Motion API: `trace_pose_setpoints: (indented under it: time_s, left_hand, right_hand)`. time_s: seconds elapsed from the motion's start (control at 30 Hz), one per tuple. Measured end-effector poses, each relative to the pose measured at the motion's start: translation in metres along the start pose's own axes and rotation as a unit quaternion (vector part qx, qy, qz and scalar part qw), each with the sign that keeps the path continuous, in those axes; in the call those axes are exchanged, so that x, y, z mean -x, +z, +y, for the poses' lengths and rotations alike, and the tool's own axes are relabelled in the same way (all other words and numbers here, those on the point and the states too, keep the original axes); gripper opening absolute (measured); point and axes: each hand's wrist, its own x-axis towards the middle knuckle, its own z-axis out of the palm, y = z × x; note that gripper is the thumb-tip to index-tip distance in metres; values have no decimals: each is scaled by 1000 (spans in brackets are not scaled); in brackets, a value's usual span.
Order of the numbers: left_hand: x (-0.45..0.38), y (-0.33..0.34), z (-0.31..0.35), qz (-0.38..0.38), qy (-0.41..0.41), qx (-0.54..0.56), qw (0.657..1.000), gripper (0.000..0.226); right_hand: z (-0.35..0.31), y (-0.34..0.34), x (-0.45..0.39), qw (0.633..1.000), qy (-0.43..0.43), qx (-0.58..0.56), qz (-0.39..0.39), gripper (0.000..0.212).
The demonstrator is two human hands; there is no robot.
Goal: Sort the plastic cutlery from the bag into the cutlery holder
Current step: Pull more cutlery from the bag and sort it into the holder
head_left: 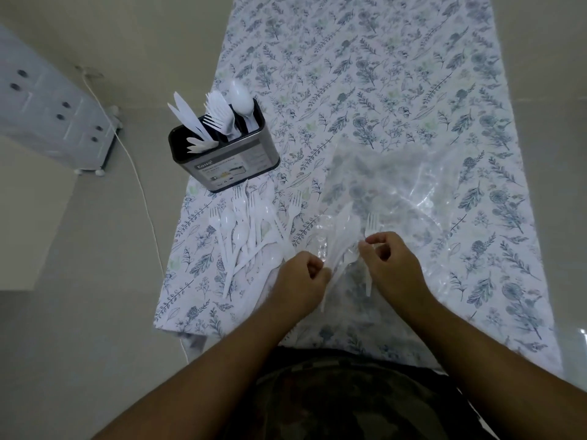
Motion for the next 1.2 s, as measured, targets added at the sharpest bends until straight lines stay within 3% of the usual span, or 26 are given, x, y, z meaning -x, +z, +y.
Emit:
trace_pose_setpoints:
  time_s: [0.17, 0.33, 0.47, 0.67, 0.83, 0.9, 1.2]
  left_hand:
    - [19, 12, 9, -30, 56, 58, 996, 6]
    - [21, 16, 7, -32, 118, 74, 990, 9]
    - [11, 11, 0, -67, 177, 67, 980, 8]
    - [4, -2, -2, -61, 173, 140, 973, 11]
    - [-11, -5, -7, -22, 135, -8, 991, 7]
    - [-21, -2, -10, -25, 120, -64, 990, 19]
    - [-28, 8, 0, -34, 102, -168, 980, 20]
  right_hand:
    - [-12, 12, 2, 994, 43, -49, -87, 31]
    - [-14, 10, 6, 978, 126, -143, -89, 23]
    - [-17, 13, 16, 940, 206, -252, -103, 15]
    - [-9, 18, 25, 944, 183, -259, -90, 47]
    - [-8, 20, 33, 937, 201, -284, -40, 23]
    - [-6, 22, 34, 942, 206, -264, -27, 18]
    - [-12, 23, 30, 938, 225, -260, -29, 25]
